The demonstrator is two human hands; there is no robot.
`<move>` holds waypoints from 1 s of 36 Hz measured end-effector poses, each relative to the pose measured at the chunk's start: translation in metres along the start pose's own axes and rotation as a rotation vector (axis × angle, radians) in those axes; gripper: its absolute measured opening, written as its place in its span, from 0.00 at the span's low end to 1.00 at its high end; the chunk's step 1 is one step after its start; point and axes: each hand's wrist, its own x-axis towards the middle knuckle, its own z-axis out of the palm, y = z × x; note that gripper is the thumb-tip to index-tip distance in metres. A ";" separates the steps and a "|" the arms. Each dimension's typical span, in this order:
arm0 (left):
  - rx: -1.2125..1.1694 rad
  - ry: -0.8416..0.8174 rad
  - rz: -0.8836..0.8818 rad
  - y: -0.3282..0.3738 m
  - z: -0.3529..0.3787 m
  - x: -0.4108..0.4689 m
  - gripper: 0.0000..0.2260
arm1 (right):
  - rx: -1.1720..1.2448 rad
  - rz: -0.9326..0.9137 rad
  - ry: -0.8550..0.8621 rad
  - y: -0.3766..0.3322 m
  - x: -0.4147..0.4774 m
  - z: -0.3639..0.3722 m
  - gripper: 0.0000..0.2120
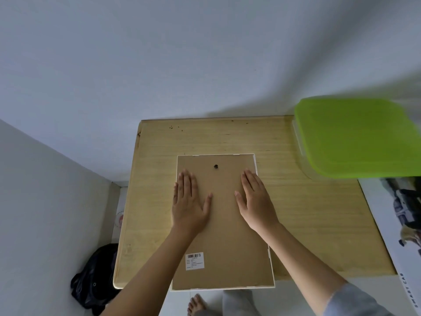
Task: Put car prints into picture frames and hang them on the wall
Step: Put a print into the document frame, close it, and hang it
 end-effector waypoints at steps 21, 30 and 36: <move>-0.609 0.119 -0.211 -0.039 -0.026 0.015 0.21 | 0.370 0.211 0.148 0.010 0.008 -0.002 0.25; -0.785 0.146 -0.281 -0.044 -0.027 0.022 0.18 | 0.441 0.259 0.128 0.012 0.012 0.000 0.27; -0.581 0.155 -0.182 -0.038 -0.025 0.011 0.20 | 0.422 0.251 0.102 0.013 0.011 -0.004 0.27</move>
